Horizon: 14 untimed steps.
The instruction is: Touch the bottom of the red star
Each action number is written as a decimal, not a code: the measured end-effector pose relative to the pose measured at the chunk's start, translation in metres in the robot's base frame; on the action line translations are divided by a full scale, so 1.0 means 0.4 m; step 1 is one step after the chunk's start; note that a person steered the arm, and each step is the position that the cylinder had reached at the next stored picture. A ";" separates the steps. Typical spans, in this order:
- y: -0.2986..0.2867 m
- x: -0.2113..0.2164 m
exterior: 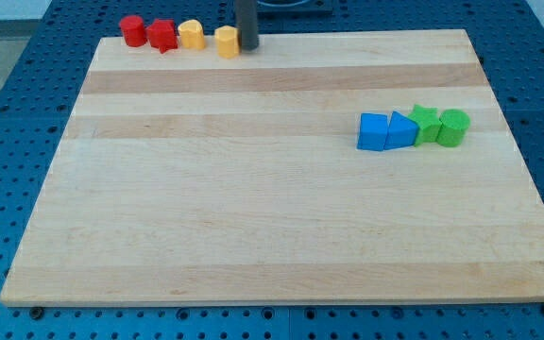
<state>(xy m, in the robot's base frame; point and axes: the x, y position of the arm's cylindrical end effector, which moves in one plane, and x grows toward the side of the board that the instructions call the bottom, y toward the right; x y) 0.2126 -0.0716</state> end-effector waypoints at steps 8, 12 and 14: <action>-0.145 0.045; -0.331 0.060; -0.331 0.041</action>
<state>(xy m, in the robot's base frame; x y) 0.2290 -0.2038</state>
